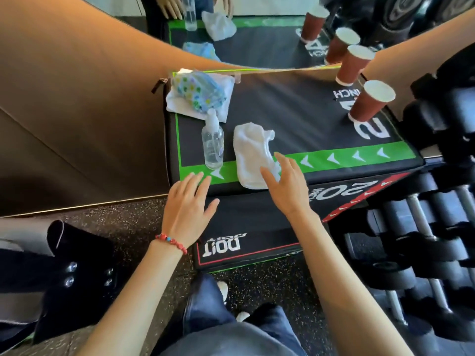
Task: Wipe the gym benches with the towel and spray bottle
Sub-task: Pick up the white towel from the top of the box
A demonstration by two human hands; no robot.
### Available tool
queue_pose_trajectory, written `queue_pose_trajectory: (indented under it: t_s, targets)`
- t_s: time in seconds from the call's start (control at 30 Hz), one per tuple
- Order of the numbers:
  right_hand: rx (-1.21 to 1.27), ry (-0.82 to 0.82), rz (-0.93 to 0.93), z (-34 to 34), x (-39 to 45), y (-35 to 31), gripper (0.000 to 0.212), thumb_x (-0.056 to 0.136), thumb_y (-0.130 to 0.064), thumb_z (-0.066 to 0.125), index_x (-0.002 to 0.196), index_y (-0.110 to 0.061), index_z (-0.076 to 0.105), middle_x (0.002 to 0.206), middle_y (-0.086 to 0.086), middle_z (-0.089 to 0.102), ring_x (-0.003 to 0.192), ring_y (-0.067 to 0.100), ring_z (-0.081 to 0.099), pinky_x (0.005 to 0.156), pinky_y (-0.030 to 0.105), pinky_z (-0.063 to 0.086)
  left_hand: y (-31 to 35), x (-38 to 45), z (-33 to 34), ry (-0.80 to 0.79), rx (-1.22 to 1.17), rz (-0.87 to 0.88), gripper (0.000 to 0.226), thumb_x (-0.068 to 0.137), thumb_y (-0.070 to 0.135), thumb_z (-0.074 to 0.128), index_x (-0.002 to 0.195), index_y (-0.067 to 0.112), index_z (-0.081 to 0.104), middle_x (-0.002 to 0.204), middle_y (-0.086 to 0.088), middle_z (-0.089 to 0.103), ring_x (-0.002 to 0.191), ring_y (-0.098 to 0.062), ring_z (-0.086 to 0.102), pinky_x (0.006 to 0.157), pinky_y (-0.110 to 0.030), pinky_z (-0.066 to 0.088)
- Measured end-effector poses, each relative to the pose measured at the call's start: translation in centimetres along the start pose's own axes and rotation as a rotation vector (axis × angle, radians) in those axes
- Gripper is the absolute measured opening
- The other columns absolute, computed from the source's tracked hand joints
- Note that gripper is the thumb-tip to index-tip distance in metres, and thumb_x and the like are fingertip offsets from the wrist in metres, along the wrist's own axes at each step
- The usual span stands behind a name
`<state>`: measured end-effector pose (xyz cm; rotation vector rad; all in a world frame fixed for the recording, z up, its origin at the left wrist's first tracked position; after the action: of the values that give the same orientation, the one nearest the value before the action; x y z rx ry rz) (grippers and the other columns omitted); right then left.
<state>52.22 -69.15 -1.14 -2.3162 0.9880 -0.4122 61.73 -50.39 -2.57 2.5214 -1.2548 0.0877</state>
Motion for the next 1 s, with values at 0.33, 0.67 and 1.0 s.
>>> queue_pose_trajectory:
  t_s: [0.33,0.67,1.0]
  targets:
    - [-0.068,-0.012,0.227,2.9,4.6,-2.4,0.044,0.080,-0.045,0.063,0.098,-0.006,0.057,0.101,0.012,0.060,0.097,0.032,0.053,0.080,0.041,0.041,-1.4,1.5,0.0,-0.021,-0.046,0.065,0.044,0.083,0.023,0.063,0.117,-0.005,0.060,0.121,-0.023,0.059,0.115,-0.038,0.054,0.094,-0.052,0.044]
    - [0.177,0.031,0.292,0.7,0.7,-0.9,0.043,0.076,-0.030,0.066,0.056,-0.014,0.031,0.052,-0.004,0.037,0.048,0.011,0.033,0.044,0.026,0.024,-0.2,2.0,-0.8,-0.036,-0.152,0.167,0.048,0.088,0.033,0.045,0.117,-0.003,0.060,0.122,-0.021,0.059,0.116,-0.036,0.054,0.096,-0.048,0.043]
    - [0.678,0.208,0.465,-2.8,-9.1,4.8,0.018,0.076,-0.010,0.070,0.086,-0.015,0.056,0.079,-0.003,0.061,0.062,-0.003,0.057,0.055,0.013,0.045,6.0,1.7,0.5,-0.090,-0.181,0.408,0.049,0.086,0.032,0.043,0.114,-0.004,0.062,0.117,-0.023,0.061,0.111,-0.038,0.057,0.093,-0.050,0.045]
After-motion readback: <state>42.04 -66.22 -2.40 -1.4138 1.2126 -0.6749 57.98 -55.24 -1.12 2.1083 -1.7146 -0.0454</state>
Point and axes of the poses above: each hand's wrist, its own x-axis towards the middle knuckle, its own z-axis out of the palm, y = z × x, the point moved 1 cm from there along x, towards the middle knuckle
